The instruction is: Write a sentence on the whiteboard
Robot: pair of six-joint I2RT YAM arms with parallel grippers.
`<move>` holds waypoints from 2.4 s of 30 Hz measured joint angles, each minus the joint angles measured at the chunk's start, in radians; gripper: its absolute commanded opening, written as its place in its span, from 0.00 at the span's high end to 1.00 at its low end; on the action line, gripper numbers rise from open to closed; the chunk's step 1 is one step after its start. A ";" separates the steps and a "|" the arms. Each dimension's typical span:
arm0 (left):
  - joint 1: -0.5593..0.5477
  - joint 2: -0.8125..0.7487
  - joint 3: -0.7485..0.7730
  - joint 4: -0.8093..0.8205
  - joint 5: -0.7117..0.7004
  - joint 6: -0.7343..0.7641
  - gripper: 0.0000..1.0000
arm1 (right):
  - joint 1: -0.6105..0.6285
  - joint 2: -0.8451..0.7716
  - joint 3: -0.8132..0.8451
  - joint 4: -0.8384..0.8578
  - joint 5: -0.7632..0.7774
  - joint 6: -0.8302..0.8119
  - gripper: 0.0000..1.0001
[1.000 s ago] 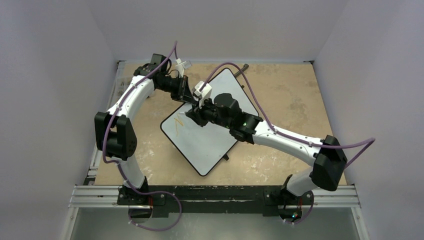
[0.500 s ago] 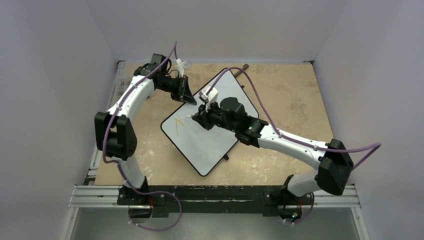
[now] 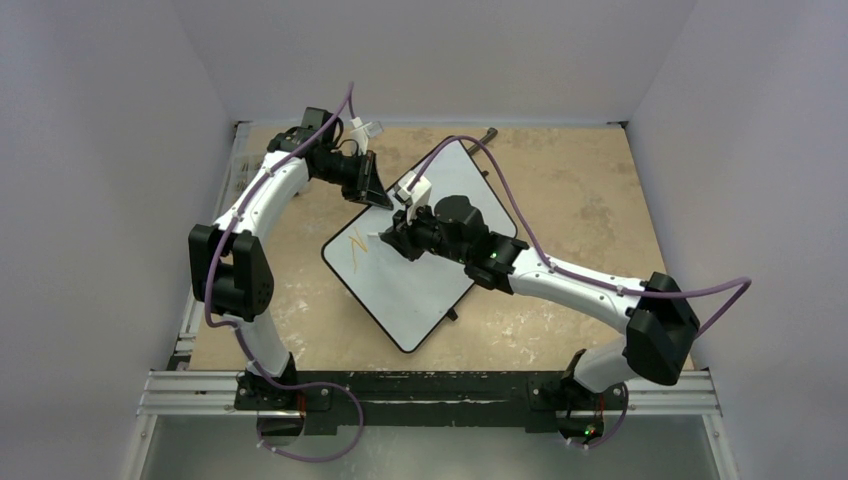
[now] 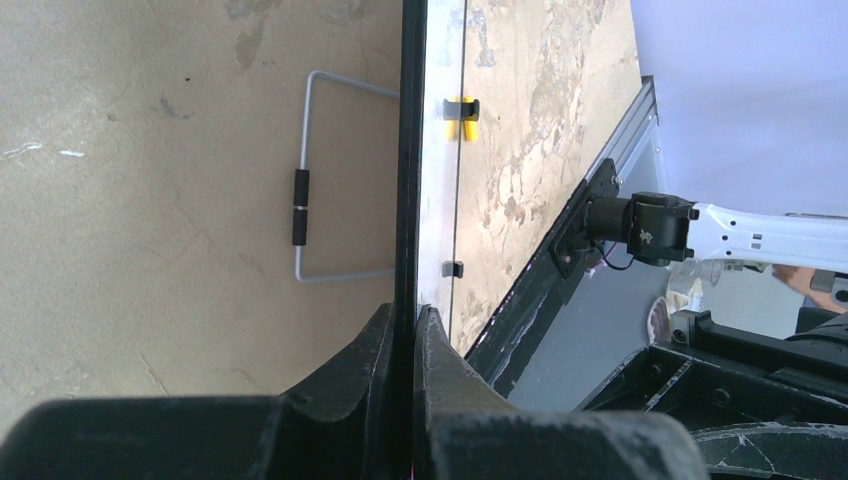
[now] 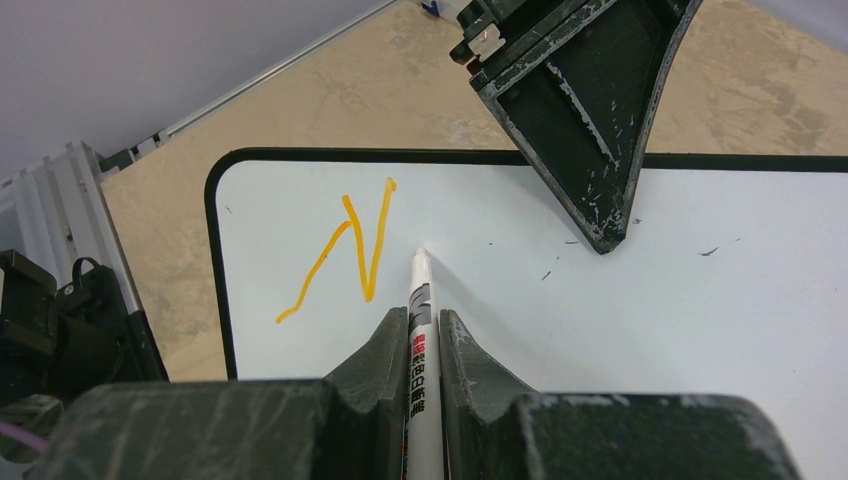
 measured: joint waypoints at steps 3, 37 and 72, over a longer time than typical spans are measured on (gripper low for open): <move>-0.002 -0.003 0.000 0.001 -0.007 -0.004 1.00 | 0.000 0.004 0.000 0.006 -0.002 0.002 1.00; -0.005 -0.011 -0.004 0.011 -0.019 0.010 1.00 | -0.008 0.015 -0.028 0.064 0.010 0.022 1.00; -0.005 -0.011 -0.004 0.010 -0.019 0.010 1.00 | -0.026 0.050 0.068 -0.016 -0.042 -0.002 1.00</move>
